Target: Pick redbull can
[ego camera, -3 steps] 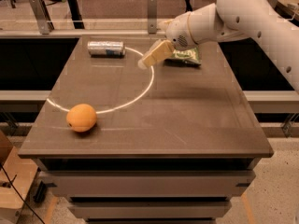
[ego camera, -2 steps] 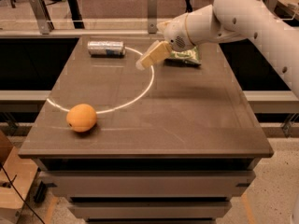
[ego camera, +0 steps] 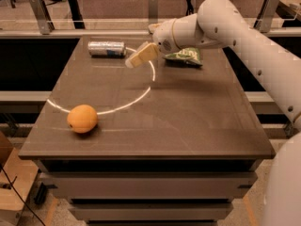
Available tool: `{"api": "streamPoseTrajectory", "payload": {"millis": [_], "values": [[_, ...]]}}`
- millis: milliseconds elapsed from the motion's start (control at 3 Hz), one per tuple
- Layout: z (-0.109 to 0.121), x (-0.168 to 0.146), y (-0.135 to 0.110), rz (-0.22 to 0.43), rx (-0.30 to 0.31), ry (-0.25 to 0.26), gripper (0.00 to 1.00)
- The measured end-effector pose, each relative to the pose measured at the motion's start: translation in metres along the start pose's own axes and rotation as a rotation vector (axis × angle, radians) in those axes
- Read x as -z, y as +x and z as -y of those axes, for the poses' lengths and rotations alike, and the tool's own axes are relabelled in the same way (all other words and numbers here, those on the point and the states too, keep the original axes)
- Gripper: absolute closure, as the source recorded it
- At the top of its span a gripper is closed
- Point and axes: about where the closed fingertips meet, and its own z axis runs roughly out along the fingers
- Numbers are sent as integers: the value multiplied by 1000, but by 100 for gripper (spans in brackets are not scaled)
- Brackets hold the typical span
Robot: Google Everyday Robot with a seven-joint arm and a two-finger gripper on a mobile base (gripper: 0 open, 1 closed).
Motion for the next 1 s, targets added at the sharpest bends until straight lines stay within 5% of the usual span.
{"api": "streamPoseTrajectory", "payload": {"millis": [1000], "values": [[0, -99, 10, 21, -53, -97, 0]]}}
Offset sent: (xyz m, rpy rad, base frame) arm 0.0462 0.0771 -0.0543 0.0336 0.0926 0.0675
